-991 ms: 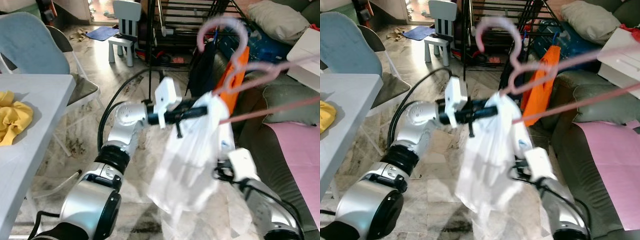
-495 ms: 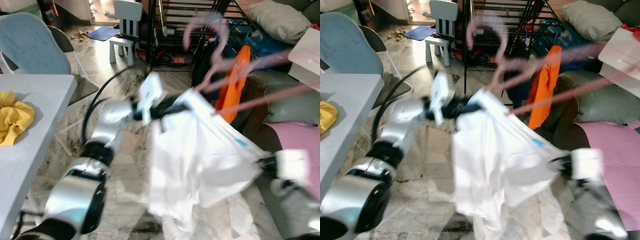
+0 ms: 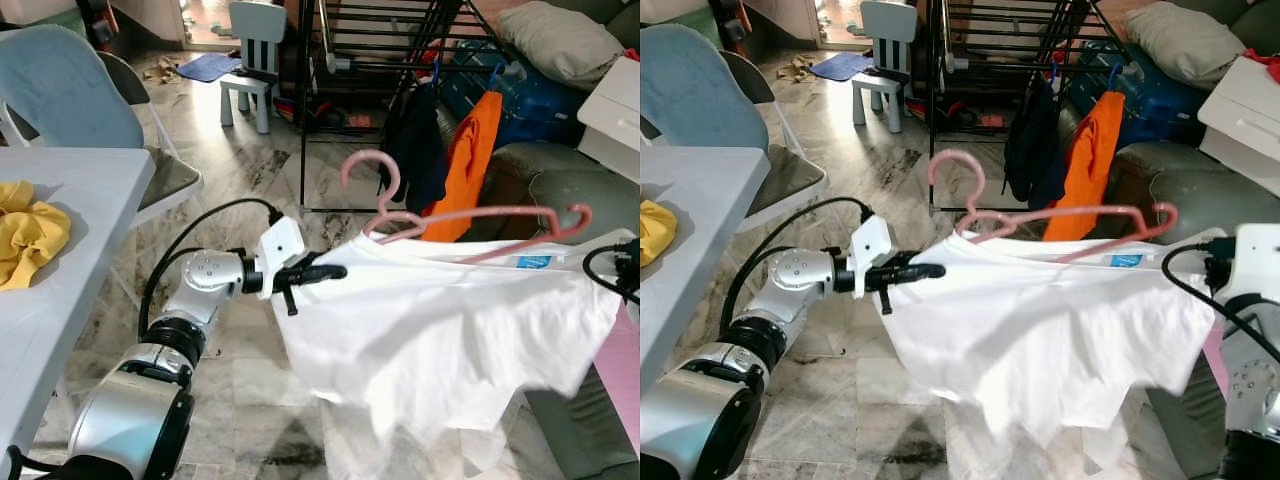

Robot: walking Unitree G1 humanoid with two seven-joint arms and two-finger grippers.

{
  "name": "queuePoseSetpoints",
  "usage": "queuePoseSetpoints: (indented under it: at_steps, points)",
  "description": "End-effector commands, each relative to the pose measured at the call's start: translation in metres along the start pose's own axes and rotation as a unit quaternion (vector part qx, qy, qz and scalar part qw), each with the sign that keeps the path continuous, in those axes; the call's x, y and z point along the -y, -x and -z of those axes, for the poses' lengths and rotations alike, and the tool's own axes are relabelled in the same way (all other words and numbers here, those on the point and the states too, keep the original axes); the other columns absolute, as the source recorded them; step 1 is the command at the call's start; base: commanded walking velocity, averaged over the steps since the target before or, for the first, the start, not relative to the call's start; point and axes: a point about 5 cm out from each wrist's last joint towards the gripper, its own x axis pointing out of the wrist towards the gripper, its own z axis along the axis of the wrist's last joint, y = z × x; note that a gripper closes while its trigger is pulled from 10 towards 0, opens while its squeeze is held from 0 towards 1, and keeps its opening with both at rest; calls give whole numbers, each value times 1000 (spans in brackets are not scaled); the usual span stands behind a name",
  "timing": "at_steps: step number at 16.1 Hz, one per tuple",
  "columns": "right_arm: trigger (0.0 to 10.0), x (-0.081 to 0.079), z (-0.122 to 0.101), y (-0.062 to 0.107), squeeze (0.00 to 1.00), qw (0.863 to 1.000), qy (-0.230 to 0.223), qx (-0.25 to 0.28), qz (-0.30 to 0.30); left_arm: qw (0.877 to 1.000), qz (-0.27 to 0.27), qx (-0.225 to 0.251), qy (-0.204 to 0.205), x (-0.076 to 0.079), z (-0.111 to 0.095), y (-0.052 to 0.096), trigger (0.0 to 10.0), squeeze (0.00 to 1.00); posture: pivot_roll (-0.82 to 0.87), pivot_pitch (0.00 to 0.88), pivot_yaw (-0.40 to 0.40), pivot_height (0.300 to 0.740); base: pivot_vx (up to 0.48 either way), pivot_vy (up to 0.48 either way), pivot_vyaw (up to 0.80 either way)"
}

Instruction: Hang hanger

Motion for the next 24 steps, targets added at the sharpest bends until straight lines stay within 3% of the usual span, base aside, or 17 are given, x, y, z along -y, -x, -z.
queuePoseSetpoints:
  at_steps: [1,6,9,15,19,22,24]
  points:
    - [0,12,-23,2,0,999,10,36,32,1000,-6,-29,-4,1,11,9,0,0,36,0,-76,740,0,0,0]
    - [0,11,-34,0,0,998,18,44,34,998,20,-56,-26,12,22,11,0,0,26,0,-81,740,0,0,0]
    - [0,11,-27,0,0,999,22,32,34,999,-11,-30,13,8,20,8,0,0,27,0,-85,740,0,0,0]
    - [0,-4,-31,-3,0,998,40,37,10,994,5,-105,-27,18,34,5,0,0,17,0,-81,740,0,0,0]
    - [0,-21,-30,-8,0,997,72,35,-13,991,-12,-128,-35,22,36,-9,0,0,12,0,-79,740,0,0,0]
    - [0,-59,-16,-10,0,995,79,24,-62,982,-89,-163,-25,22,41,-21,0,0,15,0,-80,740,0,0,0]
    - [0,-81,-6,-8,0,992,90,16,-92,975,-151,-163,16,20,42,-27,0,0,20,0,-82,740,0,0,0]
